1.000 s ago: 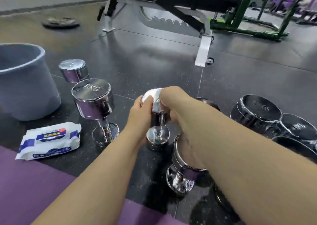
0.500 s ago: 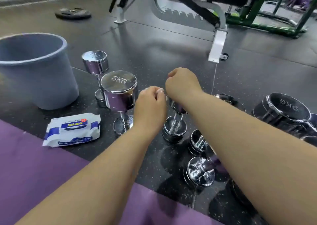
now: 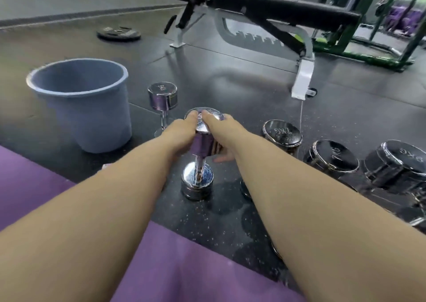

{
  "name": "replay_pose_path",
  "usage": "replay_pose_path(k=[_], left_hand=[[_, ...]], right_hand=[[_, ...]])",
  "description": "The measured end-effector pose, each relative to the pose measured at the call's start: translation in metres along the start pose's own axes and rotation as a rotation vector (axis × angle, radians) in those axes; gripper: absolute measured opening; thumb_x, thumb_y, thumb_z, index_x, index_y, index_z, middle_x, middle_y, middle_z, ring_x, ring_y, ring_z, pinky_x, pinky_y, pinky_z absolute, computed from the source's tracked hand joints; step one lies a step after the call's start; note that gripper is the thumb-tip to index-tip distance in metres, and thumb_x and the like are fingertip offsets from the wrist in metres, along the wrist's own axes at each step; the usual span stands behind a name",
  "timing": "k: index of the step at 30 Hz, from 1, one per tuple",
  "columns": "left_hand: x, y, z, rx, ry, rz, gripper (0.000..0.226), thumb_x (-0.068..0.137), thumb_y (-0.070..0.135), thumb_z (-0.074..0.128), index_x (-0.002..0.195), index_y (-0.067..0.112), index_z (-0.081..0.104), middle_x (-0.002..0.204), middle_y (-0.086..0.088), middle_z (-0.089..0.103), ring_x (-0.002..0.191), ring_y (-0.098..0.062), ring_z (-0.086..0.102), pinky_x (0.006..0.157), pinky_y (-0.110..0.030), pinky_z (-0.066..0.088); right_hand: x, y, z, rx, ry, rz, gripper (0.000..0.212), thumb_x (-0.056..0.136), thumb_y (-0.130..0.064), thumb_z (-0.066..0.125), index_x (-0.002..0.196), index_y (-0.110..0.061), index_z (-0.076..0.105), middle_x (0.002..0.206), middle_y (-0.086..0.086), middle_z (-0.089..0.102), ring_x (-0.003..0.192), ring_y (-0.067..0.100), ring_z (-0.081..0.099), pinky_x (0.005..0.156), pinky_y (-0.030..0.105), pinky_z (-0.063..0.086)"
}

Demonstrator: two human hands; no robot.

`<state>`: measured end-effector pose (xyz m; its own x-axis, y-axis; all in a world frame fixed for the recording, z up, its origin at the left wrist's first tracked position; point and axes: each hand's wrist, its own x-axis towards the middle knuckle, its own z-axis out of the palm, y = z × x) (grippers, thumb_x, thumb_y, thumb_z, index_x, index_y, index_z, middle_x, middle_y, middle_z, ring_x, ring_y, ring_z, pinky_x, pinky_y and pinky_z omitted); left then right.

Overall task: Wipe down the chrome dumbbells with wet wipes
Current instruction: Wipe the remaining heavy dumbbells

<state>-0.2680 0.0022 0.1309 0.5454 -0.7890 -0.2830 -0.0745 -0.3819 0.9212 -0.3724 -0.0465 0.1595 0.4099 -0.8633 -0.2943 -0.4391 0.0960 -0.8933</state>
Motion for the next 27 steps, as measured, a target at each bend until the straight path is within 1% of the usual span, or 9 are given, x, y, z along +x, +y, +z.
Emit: replay_pose_path(k=[4, 6, 10, 15, 18, 20, 23, 25, 27], left_hand=[[-0.045, 0.003, 0.001, -0.320, -0.054, -0.048, 0.045, 0.101, 0.049, 0.041, 0.098, 0.010, 0.062, 0.091, -0.013, 0.071, 0.082, -0.029, 0.068, 0.082, -0.043, 0.057], [-0.057, -0.008, 0.006, -0.339, -0.039, -0.021, 0.054, 0.094, 0.059, 0.043, 0.106, 0.011, 0.064, 0.096, -0.013, 0.072, 0.088, -0.030, 0.068, 0.088, -0.045, 0.056], [-0.062, -0.054, 0.029, -0.294, 0.038, -0.003, 0.087, 0.058, 0.084, 0.045, 0.121, 0.025, 0.055, 0.117, -0.008, 0.067, 0.110, -0.035, 0.063, 0.098, -0.058, 0.047], [-0.147, -0.031, 0.063, -0.173, 0.026, 0.044, 0.052, 0.084, 0.068, 0.045, 0.113, 0.025, 0.050, 0.115, -0.006, 0.061, 0.104, -0.024, 0.061, 0.086, -0.041, 0.053], [-0.154, -0.021, 0.079, -0.161, 0.024, -0.035, 0.089, 0.060, 0.081, 0.043, 0.122, 0.019, 0.057, 0.116, -0.010, 0.065, 0.099, -0.030, 0.065, 0.074, -0.039, 0.056], [-0.161, -0.017, 0.085, -0.122, 0.046, -0.053, 0.090, 0.060, 0.078, 0.037, 0.124, 0.017, 0.058, 0.113, -0.008, 0.067, 0.094, -0.028, 0.066, 0.062, -0.031, 0.051], [-0.159, -0.016, 0.089, -0.099, 0.077, -0.022, 0.065, 0.082, 0.068, 0.037, 0.111, 0.016, 0.064, 0.104, -0.008, 0.069, 0.093, -0.027, 0.065, 0.075, -0.036, 0.052], [-0.155, -0.016, 0.085, -0.108, 0.119, -0.032, 0.073, 0.076, 0.074, 0.036, 0.110, 0.016, 0.065, 0.105, -0.009, 0.070, 0.100, -0.030, 0.064, 0.095, -0.044, 0.049], [-0.146, -0.014, 0.078, -0.106, 0.113, -0.060, 0.082, 0.070, 0.077, 0.035, 0.105, 0.011, 0.068, 0.101, -0.019, 0.071, 0.099, -0.036, 0.066, 0.098, -0.049, 0.049]], right_hand=[[-0.019, 0.016, 0.015, 0.323, -0.080, 0.071, 0.039, 0.090, -0.051, 0.059, 0.121, -0.028, 0.055, 0.108, 0.009, 0.071, 0.086, 0.027, 0.072, 0.073, 0.048, 0.059], [-0.034, 0.028, 0.018, 0.392, -0.051, 0.064, 0.049, 0.089, -0.051, 0.062, 0.130, -0.029, 0.046, 0.112, 0.006, 0.069, 0.081, 0.022, 0.070, 0.074, 0.042, 0.058], [-0.080, 0.065, 0.008, 0.631, -0.048, 0.040, 0.040, 0.094, -0.039, 0.062, 0.130, -0.027, 0.046, 0.114, 0.003, 0.070, 0.086, 0.021, 0.069, 0.069, 0.035, 0.056], [-0.122, 0.106, -0.024, 0.799, -0.084, 0.042, 0.029, 0.098, -0.034, 0.058, 0.124, -0.024, 0.051, 0.106, 0.004, 0.073, 0.088, 0.024, 0.071, 0.073, 0.045, 0.058], [-0.127, 0.108, -0.057, 0.712, -0.131, 0.053, 0.018, 0.098, -0.036, 0.058, 0.110, -0.025, 0.051, 0.072, -0.009, 0.072, 0.066, 0.016, 0.070, 0.080, 0.051, 0.057], [-0.129, 0.104, -0.069, 0.614, -0.157, 0.091, 0.019, 0.096, -0.041, 0.058, 0.108, -0.026, 0.052, 0.063, -0.015, 0.068, 0.060, 0.010, 0.069, 0.084, 0.055, 0.056], [-0.126, 0.103, -0.072, 0.499, -0.181, 0.080, 0.030, 0.093, -0.048, 0.059, 0.112, -0.025, 0.056, 0.082, -0.007, 0.070, 0.079, 0.020, 0.071, 0.082, 0.055, 0.057], [-0.126, 0.094, -0.065, 0.396, -0.169, 0.070, 0.055, 0.082, -0.063, 0.061, 0.119, -0.023, 0.054, 0.100, 0.004, 0.072, 0.089, 0.028, 0.071, 0.075, 0.053, 0.059], [-0.117, 0.086, -0.059, 0.278, -0.152, 0.072, 0.079, 0.068, -0.074, 0.058, 0.123, -0.018, 0.055, 0.105, 0.016, 0.070, 0.089, 0.033, 0.070, 0.076, 0.054, 0.057]])
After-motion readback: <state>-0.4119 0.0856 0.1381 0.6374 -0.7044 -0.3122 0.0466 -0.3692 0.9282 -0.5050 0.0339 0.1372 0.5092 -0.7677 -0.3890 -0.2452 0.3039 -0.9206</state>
